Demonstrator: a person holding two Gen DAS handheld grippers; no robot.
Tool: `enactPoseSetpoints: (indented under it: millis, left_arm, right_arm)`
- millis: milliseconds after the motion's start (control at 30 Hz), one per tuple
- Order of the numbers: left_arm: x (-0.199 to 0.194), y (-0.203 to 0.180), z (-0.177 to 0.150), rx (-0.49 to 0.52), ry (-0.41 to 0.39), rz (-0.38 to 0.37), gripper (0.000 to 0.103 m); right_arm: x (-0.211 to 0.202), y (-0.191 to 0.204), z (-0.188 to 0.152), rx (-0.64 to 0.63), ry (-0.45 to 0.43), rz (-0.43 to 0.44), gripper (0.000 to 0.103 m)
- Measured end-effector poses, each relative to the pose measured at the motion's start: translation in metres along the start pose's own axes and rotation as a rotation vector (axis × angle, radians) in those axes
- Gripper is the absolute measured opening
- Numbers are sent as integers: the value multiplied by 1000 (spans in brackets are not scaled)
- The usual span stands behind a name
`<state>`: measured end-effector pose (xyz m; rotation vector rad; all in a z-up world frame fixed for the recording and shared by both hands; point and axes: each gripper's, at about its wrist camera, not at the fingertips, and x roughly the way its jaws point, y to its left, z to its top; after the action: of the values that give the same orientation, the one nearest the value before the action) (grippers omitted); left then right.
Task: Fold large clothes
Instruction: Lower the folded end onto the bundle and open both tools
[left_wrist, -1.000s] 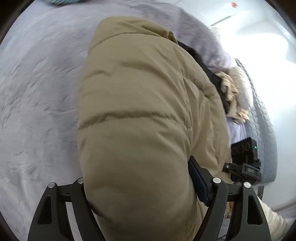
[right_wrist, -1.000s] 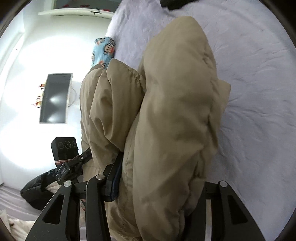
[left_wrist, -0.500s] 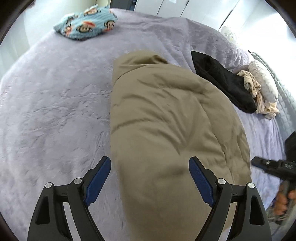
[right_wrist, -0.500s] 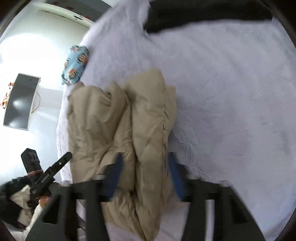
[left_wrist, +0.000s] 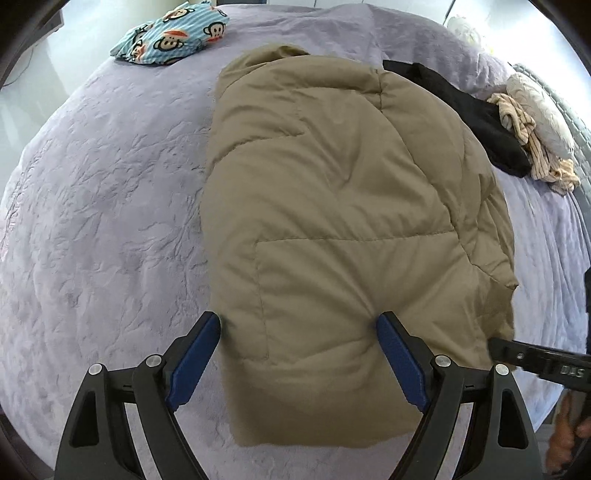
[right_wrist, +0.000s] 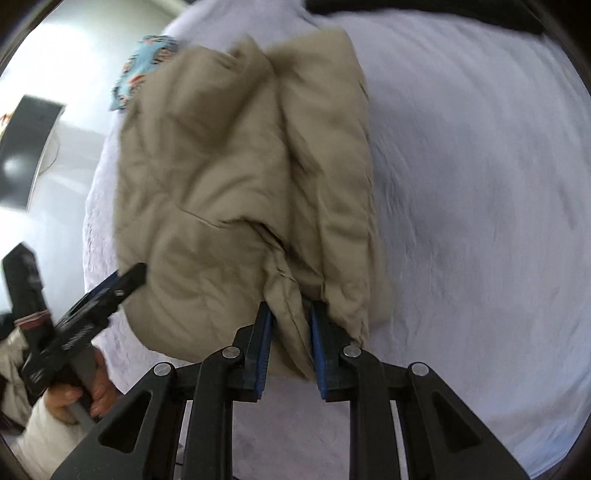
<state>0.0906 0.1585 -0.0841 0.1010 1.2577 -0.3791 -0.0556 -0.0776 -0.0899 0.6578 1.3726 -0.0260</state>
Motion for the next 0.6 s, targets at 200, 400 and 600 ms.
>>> enactPoseSetpoints:
  millis: [200, 400, 600]
  left_arm:
    - [-17, -2, -4, 10, 1, 18, 88]
    - [-23, -1, -11, 2, 22, 11, 88]
    - [-29, -3, -20, 3, 27, 20, 88]
  right_arm:
    - [-11, 10, -8, 22, -22, -14, 23]
    - [-18, 11, -17, 43, -34, -46, 23]
    - [-27, 20, -25, 48, -29, -64, 23]
